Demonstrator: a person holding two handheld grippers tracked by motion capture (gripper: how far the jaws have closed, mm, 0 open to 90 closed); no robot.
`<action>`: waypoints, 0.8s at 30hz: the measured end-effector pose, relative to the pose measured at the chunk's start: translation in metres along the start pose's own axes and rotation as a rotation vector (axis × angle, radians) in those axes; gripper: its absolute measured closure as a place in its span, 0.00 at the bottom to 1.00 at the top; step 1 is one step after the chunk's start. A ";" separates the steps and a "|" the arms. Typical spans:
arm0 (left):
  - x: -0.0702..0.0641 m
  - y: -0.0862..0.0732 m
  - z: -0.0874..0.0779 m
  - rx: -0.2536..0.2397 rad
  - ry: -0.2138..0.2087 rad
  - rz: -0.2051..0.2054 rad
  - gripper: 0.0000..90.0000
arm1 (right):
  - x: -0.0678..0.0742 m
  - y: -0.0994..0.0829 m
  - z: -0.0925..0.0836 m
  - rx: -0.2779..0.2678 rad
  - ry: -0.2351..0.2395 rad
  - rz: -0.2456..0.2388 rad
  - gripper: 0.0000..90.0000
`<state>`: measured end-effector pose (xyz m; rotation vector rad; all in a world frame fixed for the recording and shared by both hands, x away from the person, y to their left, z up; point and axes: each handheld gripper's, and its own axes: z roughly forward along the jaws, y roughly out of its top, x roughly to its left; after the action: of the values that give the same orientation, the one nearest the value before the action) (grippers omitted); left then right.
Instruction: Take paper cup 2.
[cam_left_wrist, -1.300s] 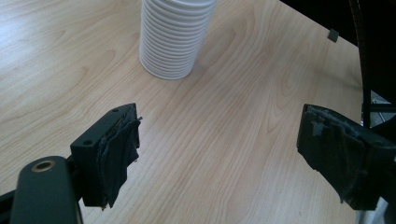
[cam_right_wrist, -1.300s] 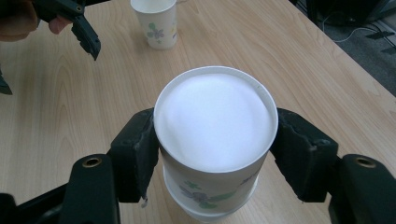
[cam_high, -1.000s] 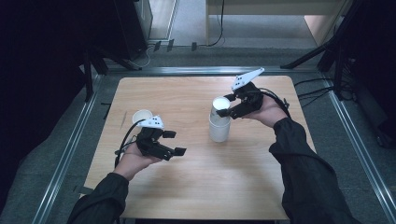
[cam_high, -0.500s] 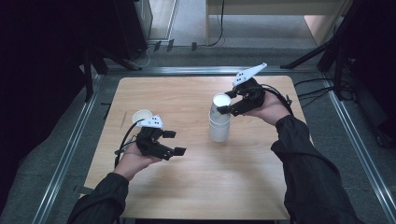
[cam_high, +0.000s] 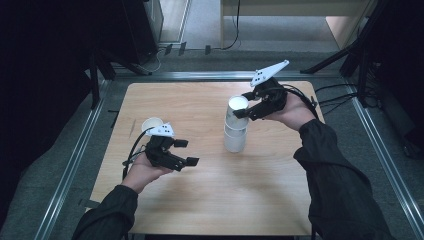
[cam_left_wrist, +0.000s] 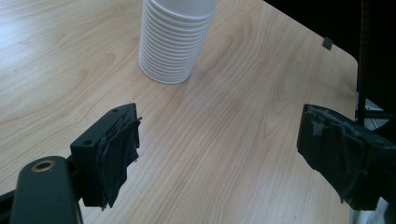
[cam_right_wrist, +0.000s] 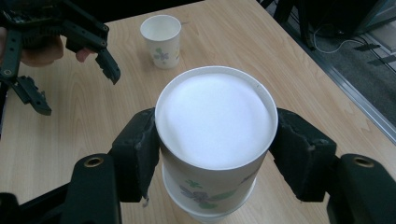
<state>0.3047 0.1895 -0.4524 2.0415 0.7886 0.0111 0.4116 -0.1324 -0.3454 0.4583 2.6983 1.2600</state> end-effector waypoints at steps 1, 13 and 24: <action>0.000 0.000 0.000 -0.001 -0.001 0.000 0.15 | 0.000 0.001 -0.002 -0.002 -0.001 -0.004 0.40; 0.001 0.000 0.000 -0.006 -0.002 -0.008 0.15 | 0.010 0.019 -0.031 -0.041 0.008 -0.015 0.40; 0.001 0.000 0.000 -0.012 0.001 -0.006 0.15 | 0.029 0.013 -0.034 -0.049 0.058 -0.035 0.40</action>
<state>0.3057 0.1903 -0.4525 2.0282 0.7933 0.0128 0.3788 -0.1403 -0.3135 0.3733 2.7027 1.3474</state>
